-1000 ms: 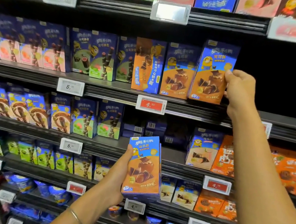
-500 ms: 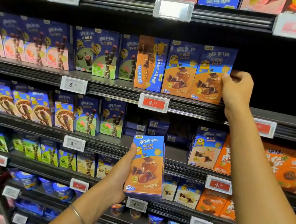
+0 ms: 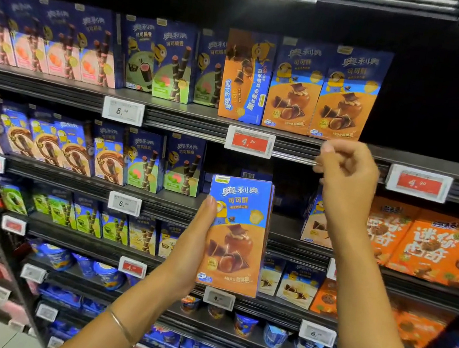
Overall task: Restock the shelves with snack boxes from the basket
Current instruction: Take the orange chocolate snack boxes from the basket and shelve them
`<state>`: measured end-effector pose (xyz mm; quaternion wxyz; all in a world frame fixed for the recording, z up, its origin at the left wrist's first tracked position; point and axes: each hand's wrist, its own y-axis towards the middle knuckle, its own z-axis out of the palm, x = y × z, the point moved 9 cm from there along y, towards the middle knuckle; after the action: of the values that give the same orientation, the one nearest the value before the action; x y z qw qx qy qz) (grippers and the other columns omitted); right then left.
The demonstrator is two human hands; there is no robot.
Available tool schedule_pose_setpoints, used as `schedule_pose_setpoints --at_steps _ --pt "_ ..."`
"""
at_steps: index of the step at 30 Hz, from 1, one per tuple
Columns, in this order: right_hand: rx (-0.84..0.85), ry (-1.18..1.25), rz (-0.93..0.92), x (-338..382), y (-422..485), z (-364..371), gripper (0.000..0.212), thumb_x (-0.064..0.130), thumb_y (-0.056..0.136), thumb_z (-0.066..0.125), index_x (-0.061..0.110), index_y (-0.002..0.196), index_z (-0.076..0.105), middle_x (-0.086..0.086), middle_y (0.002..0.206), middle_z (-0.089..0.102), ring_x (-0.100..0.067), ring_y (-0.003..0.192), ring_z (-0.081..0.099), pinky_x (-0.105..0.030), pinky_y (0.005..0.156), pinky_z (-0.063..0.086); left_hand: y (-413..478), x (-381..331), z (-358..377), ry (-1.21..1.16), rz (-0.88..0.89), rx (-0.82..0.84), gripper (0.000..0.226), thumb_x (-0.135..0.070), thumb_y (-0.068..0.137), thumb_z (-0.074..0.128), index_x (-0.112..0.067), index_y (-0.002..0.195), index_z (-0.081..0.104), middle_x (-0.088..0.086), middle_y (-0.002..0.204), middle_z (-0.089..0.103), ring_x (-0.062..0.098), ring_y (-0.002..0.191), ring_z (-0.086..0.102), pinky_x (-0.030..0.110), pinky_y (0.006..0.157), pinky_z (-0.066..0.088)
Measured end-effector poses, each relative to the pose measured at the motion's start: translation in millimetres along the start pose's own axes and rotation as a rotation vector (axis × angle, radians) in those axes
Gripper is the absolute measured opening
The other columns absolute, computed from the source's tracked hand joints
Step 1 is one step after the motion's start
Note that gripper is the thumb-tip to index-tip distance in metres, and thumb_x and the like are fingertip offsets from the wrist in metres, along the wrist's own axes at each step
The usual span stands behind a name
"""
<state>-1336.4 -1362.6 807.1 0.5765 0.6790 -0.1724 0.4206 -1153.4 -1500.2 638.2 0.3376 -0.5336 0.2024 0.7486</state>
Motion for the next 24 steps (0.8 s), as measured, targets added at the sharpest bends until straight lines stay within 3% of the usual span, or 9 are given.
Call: schedule_pose_setpoints --at_steps 3,5,8,12,14,17,18,21,24 --pt "0.291 0.075 0.112 -4.4 -31.1 31.1 0.015 0.03 0.099 0.062 0.016 0.104 0.063 0.001 0.092 0.071 -0.009 0.08 0.067 -0.019 0.062 0.05 -4.8 -38.7 5.0 -0.015 0.162 -0.029 0.085 -0.076 0.089 0.051 -0.016 0.149 0.057 0.016 0.14 0.069 0.036 0.121 0.071 0.056 0.105 0.056" --pt "0.433 0.107 0.131 1.8 -43.5 44.8 0.029 0.046 0.094 0.062 0.02 0.108 0.063 0.008 0.095 0.072 -0.007 0.084 0.068 -0.022 0.065 0.052 -4.0 -68.3 7.9 -0.028 0.281 -0.059 0.087 -0.077 0.094 0.052 -0.015 0.154 0.05 0.014 0.149 0.061 0.037 0.135 0.061 0.058 0.115 0.047" --pt "0.546 0.082 0.09 17.0 -50.9 57.1 0.051 0.059 0.08 0.063 0.024 0.117 0.061 0.009 0.112 0.069 -0.009 0.097 0.069 -0.024 0.073 0.056 -0.3 -113.6 21.9 0.034 0.494 -0.052 0.079 -0.066 0.097 0.048 -0.008 0.151 0.049 0.017 0.141 0.066 0.037 0.129 0.065 0.057 0.11 0.051" --pt "0.473 -0.013 0.004 36.8 -39.5 61.4 0.042 0.036 0.089 0.075 0.021 0.124 0.059 0.005 0.119 0.068 -0.013 0.097 0.072 -0.04 0.084 0.061 6.6 -159.8 44.0 0.131 0.687 -0.057 0.065 -0.046 0.106 0.042 -0.008 0.158 0.036 0.012 0.144 0.063 0.024 0.128 0.067 0.04 0.105 0.057" --pt "0.403 -0.027 -0.014 44.8 -28.1 57.7 0.035 0.03 0.093 0.072 0.019 0.124 0.06 0.003 0.123 0.067 -0.015 0.099 0.071 -0.044 0.087 0.06 11.3 -176.1 59.0 0.149 0.719 -0.029 0.064 -0.048 0.107 0.039 -0.013 0.16 0.034 0.01 0.148 0.06 0.024 0.131 0.065 0.044 0.109 0.055" --pt "0.325 -0.013 -0.025 53.4 -8.1 49.3 0.035 0.028 0.096 0.069 0.016 0.127 0.058 0.005 0.123 0.066 -0.01 0.099 0.071 -0.034 0.084 0.06 22.9 -193.2 78.5 0.09 0.658 0.057 0.069 -0.059 0.105 0.032 -0.015 0.158 0.037 0.015 0.146 0.063 0.034 0.13 0.066 0.057 0.11 0.053" --pt "0.306 0.015 -0.016 54.5 -0.8 45.8 0.035 0.027 0.096 0.068 0.015 0.127 0.059 0.006 0.119 0.067 -0.005 0.096 0.071 -0.028 0.079 0.06 28.7 -198.2 79.9 0.099 0.652 0.044 0.064 -0.055 0.109 0.034 -0.016 0.159 0.037 0.013 0.144 0.064 0.031 0.127 0.068 0.052 0.105 0.057" --pt "0.215 0.08 -0.001 54.8 25.5 30.4 0.032 0.023 0.097 0.067 0.008 0.125 0.061 0.009 0.106 0.07 0.004 0.088 0.071 -0.016 0.069 0.056 42.2 -218.2 72.9 0.237 0.729 -0.079 0.052 -0.014 0.113 0.048 -0.015 0.162 0.03 0.002 0.14 0.061 0.01 0.115 0.069 0.025 0.085 0.061" --pt "0.077 0.045 -0.029 51.5 54.5 10.1 0.035 0.025 0.096 0.068 0.009 0.126 0.06 0.004 0.111 0.069 0.004 0.094 0.069 -0.016 0.072 0.056 52.9 -233.0 69.0 0.341 0.753 -0.13 0.063 -0.005 0.11 0.05 -0.012 0.165 0.019 0.001 0.141 0.057 0.004 0.113 0.064 0.024 0.091 0.06"
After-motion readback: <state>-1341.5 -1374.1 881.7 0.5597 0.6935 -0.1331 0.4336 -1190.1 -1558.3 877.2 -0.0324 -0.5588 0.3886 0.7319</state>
